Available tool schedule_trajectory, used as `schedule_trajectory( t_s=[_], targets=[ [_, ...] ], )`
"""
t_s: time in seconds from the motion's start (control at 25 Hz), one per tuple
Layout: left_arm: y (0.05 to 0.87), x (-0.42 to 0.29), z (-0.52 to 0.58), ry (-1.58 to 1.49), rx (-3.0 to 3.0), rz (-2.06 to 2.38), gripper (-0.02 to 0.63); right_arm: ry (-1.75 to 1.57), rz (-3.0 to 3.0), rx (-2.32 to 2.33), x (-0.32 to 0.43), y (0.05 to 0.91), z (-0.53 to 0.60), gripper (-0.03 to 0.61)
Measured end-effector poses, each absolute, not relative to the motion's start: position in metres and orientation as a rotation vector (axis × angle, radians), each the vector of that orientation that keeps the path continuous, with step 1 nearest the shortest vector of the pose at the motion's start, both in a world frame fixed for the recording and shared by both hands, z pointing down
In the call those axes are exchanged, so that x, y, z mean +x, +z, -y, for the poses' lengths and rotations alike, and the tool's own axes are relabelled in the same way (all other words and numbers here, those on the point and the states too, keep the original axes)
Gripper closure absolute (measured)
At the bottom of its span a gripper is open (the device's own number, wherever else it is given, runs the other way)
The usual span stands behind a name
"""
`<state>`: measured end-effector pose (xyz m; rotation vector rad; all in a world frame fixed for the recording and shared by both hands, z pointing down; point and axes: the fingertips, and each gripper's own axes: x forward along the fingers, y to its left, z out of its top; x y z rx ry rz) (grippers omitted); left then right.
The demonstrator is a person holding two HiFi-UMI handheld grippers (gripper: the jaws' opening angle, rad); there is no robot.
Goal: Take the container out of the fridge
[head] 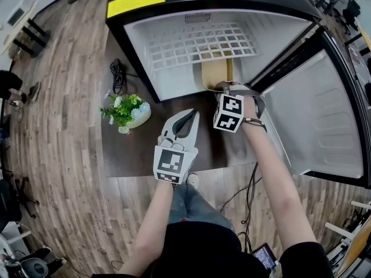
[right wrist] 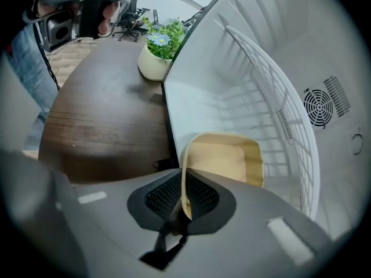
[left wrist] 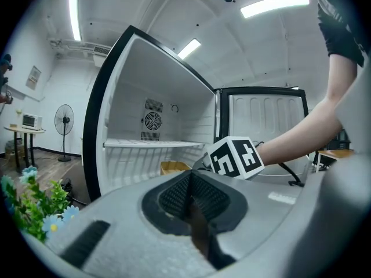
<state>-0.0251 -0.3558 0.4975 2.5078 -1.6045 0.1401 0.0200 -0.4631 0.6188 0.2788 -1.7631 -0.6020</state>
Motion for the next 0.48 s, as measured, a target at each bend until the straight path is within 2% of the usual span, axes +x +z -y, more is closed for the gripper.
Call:
schedule_trajectory(
  t_s=[0.48],
  targets=[
    [0.481, -0.029, 0.318, 0.126, 2.536, 1.62, 0.609, -0.558, 1.869, 0.376, 0.028, 0.597, 0.386, 0.549]
  ],
)
